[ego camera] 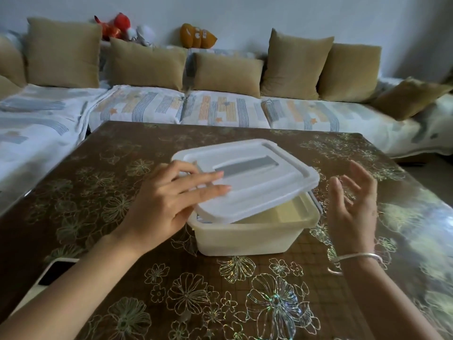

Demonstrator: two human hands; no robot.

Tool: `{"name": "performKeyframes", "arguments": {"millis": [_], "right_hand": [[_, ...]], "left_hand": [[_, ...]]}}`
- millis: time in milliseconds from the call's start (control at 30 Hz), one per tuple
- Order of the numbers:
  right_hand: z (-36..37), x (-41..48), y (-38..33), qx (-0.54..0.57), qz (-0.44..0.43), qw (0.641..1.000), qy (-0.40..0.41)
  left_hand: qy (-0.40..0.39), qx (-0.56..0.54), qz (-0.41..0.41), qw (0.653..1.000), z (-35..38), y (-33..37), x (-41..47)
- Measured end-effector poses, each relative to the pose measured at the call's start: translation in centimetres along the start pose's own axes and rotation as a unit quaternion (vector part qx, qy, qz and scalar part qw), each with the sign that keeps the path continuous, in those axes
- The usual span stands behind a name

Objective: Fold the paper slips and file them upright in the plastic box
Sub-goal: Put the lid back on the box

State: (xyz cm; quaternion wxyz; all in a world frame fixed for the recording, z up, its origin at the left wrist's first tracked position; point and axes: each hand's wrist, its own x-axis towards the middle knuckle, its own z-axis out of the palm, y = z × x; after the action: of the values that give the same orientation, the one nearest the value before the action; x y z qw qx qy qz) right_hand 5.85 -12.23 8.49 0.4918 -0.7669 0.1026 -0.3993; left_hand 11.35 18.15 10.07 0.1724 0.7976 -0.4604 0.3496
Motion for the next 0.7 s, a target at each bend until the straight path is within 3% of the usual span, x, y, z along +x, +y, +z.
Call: {"name": "performKeyframes", "arguments": {"millis": [167,333,467,700], "right_hand": [[0.4,-0.4,1.6,-0.013,0.093,0.988,-0.124],[1.2,-0.5,1.9,-0.097,0.089,0.984,-0.122],[1.6,-0.8,1.6,-0.114,0.068,0.984,-0.118],[1.8,-1.4,0.9,-0.102,0.064,0.985,-0.127]], "left_hand": [[-0.041,-0.107,-0.064,0.991,1.2,-0.1,-0.6],[-0.1,-0.22,-0.171,0.955,1.5,-0.2,-1.1],[-0.157,-0.217,-0.2,0.943,1.3,-0.1,-2.1],[-0.025,-0.25,-0.286,0.925,3.3,1.7,-2.6]]}}
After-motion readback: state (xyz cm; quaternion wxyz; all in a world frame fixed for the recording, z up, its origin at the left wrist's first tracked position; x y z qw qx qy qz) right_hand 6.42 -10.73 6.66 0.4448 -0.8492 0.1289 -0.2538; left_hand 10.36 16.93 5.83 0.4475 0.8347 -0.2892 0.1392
